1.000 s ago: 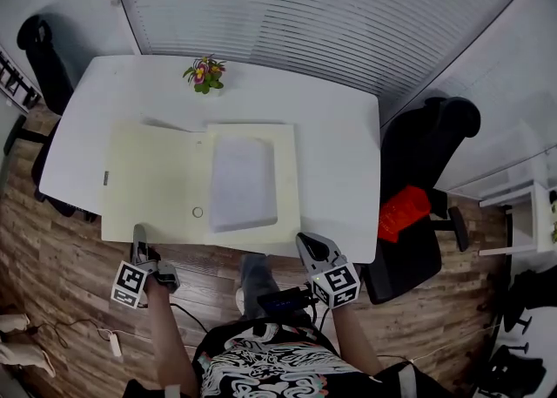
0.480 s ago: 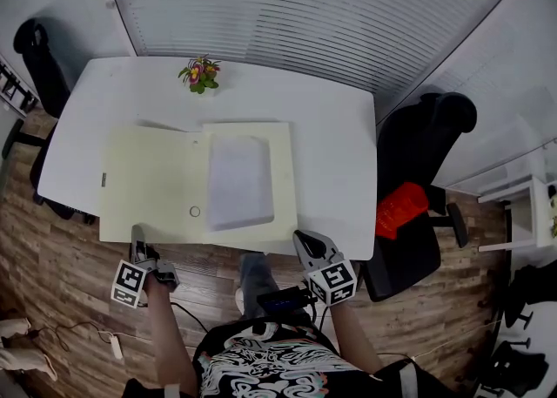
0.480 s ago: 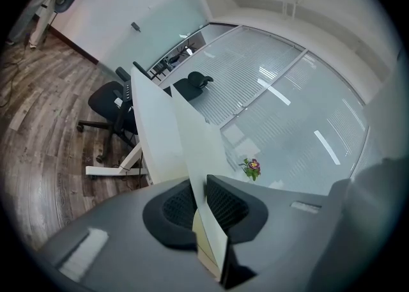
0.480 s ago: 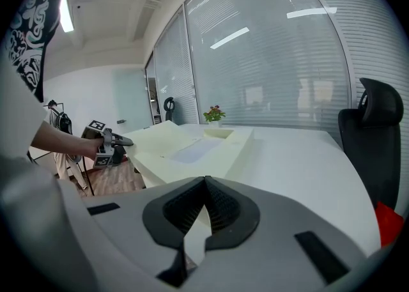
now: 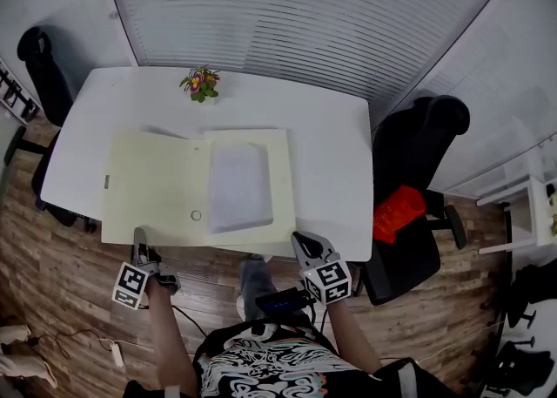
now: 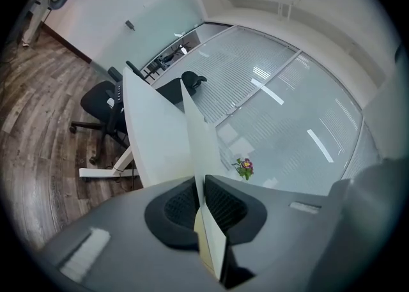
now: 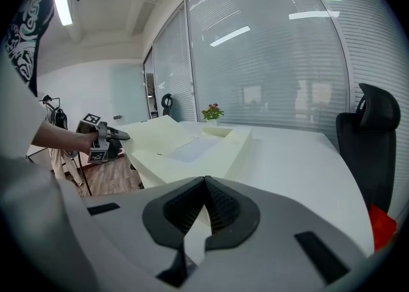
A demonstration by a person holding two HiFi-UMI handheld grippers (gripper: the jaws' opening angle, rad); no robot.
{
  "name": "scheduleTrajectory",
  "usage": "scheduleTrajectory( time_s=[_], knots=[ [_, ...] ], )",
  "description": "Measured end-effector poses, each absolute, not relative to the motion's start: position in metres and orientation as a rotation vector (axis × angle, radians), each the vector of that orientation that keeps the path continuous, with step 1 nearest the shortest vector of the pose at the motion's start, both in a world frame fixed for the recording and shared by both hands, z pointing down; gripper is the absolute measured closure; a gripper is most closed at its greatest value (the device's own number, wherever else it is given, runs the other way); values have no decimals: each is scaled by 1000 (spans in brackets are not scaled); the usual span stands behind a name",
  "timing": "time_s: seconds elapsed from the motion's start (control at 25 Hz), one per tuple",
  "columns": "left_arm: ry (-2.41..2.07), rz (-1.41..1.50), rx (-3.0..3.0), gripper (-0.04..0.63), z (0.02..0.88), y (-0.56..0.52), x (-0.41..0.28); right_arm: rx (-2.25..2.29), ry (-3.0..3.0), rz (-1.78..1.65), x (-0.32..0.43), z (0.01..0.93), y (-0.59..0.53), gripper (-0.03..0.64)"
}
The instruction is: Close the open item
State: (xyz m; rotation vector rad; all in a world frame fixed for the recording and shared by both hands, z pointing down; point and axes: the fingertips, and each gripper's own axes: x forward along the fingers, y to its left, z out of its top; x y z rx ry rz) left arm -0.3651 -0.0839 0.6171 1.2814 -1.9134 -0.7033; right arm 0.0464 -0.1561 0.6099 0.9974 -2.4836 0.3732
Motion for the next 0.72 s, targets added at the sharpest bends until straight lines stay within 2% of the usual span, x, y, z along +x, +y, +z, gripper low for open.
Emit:
scheduleTrajectory(
  time_s=[0.72],
  knots=[
    [-1867, -734, 1414, 594, 586, -86, -349, 1055, -2461, 377, 46, 612, -157, 614]
  ],
)
